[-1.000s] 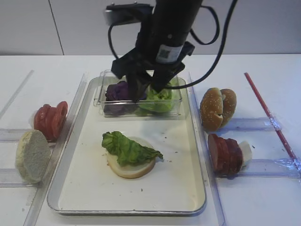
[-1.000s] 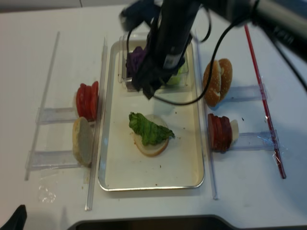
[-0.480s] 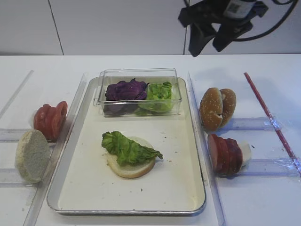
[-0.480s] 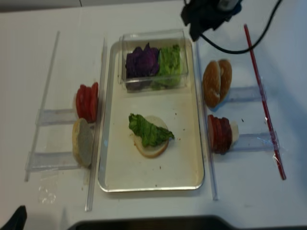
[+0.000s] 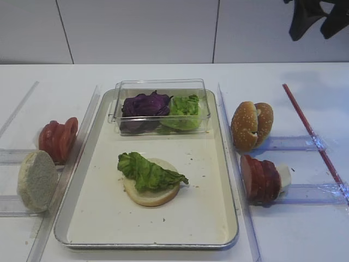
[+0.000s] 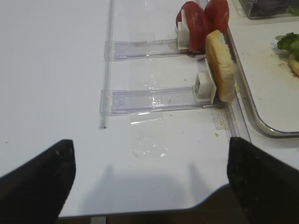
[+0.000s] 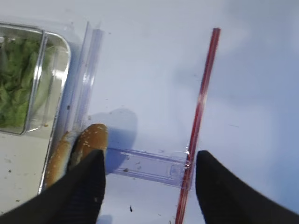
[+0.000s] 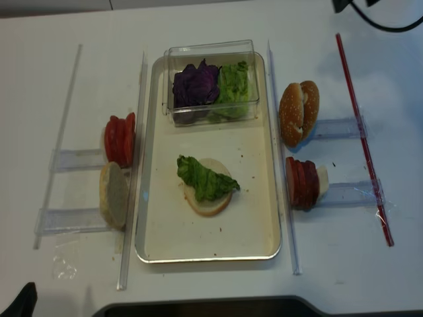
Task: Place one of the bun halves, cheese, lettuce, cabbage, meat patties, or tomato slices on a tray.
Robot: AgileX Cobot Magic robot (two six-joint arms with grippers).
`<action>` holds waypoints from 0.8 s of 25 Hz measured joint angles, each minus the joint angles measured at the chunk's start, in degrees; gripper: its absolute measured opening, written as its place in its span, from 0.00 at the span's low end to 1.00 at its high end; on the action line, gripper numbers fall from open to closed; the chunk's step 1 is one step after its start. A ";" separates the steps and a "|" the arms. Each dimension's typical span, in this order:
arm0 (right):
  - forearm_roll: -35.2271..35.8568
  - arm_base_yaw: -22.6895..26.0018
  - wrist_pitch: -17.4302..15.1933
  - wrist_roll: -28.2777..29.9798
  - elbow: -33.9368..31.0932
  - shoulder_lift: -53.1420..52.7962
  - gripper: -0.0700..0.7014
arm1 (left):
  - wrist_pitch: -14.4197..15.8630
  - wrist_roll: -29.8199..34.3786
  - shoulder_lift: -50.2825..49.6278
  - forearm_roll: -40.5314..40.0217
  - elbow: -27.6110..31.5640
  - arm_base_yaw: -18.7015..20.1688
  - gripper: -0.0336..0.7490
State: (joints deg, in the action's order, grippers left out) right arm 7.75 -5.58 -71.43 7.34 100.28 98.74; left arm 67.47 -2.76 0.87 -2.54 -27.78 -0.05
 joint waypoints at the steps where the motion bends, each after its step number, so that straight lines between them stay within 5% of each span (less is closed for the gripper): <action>1: -0.59 0.63 0.00 -0.42 0.00 -0.42 0.70 | 0.00 0.00 0.00 0.00 0.00 0.00 0.86; 7: -1.24 3.43 -0.03 -1.36 -3.70 -3.21 0.70 | 0.00 0.00 0.00 0.00 0.00 0.00 0.85; 20: -1.37 3.70 0.17 -1.36 -29.62 -18.97 0.70 | 0.00 0.00 0.00 0.00 0.00 0.00 0.84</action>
State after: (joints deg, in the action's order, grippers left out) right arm 6.38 -1.88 -71.26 5.98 70.66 79.77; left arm 67.47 -2.76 0.87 -2.54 -27.78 -0.05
